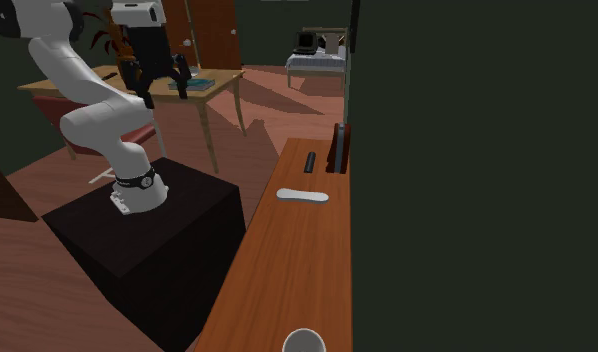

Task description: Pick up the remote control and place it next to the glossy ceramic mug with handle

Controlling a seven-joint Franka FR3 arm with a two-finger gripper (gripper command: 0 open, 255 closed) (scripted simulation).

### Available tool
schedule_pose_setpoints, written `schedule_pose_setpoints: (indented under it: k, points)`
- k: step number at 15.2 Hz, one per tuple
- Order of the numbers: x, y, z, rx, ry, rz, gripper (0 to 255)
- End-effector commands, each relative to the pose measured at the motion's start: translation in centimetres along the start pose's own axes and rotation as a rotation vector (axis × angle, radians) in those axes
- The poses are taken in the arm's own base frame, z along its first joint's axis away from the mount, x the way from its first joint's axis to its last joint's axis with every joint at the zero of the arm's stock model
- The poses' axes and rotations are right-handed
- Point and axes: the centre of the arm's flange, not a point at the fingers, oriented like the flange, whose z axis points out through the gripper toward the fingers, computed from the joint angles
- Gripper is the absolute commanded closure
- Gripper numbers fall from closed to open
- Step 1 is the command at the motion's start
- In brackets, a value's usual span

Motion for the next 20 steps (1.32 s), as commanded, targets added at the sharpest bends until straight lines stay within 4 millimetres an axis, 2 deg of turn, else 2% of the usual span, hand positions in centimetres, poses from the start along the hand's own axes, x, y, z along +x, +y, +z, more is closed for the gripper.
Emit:
schedule_pose_setpoints:
  k: [1, 20]
  points:
    - [0.0, 0.0, 0.0, 0.000, 0.000, 0.000, 0]
    - [9.1, -14.8, 18.2, 0.008, -0.025, -0.138, 0]
